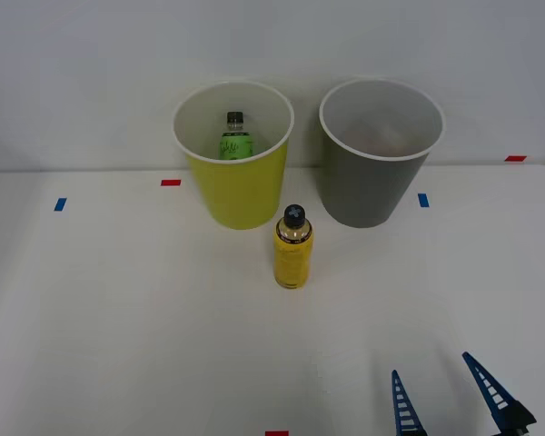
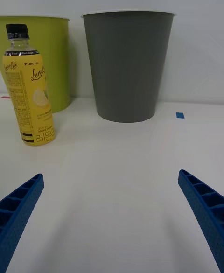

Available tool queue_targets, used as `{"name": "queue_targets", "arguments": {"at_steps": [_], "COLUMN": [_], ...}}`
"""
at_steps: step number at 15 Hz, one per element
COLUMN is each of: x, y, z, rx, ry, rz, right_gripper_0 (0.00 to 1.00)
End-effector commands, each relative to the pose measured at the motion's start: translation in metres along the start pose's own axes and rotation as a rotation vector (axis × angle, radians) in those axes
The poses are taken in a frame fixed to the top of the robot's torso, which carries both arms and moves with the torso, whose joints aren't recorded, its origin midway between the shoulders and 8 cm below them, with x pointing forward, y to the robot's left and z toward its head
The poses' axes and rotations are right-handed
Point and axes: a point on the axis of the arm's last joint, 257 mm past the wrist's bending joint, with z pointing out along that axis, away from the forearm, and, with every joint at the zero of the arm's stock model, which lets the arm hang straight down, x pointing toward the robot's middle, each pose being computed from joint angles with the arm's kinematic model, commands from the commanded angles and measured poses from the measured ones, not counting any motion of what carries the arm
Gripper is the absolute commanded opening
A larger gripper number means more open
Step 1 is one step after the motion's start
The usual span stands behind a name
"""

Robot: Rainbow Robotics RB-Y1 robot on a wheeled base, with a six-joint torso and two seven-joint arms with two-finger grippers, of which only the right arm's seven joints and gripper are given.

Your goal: Put cans in the gray bin, plastic bottles in the light green bin

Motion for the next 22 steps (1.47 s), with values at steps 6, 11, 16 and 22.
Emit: {"name": "queue_targets", "arguments": {"at_steps": [6,11,16,22], "x": [0.0006,0.0007,0.0002,0.0002], "y": [-0.0025,-0.0039,-0.0064,-0.0064], "z": [0.0005,0.0002,0.0003,0.0003], "rx": [0.004,0.005,0.004,0.004], "ry": [0.003,0.003,0.003,0.003], "rz": [0.001,-0.003,-0.014,-0.014], "right_gripper_0": [1.00,1.00,1.00,1.00]}}
